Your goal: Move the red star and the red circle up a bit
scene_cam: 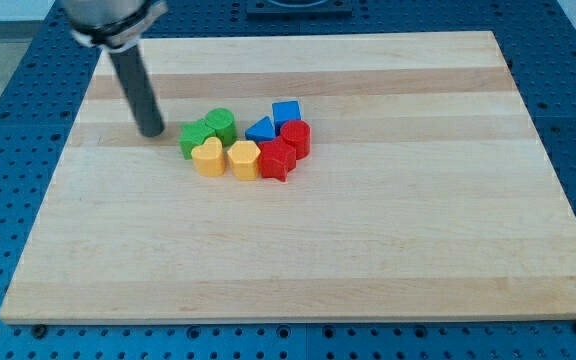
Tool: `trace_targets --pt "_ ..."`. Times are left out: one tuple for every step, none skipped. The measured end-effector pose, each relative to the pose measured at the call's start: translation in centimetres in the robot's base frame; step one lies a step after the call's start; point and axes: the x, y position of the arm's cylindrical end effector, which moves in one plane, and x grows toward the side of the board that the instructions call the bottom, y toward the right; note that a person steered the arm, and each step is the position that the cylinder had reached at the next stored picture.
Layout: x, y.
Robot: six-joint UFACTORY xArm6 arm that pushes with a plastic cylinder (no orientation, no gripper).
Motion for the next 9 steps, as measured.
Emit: trace_targets --pt "5.0 -1.4" --pt "9.8 -0.3" --pt "11.8 2.3" --pt "12.2 5.1" --pt "11.7 8.4" --pt "9.9 11.5" --pt "8.4 13.4" --pt "7.3 14.3" --pt "5.7 15.8"
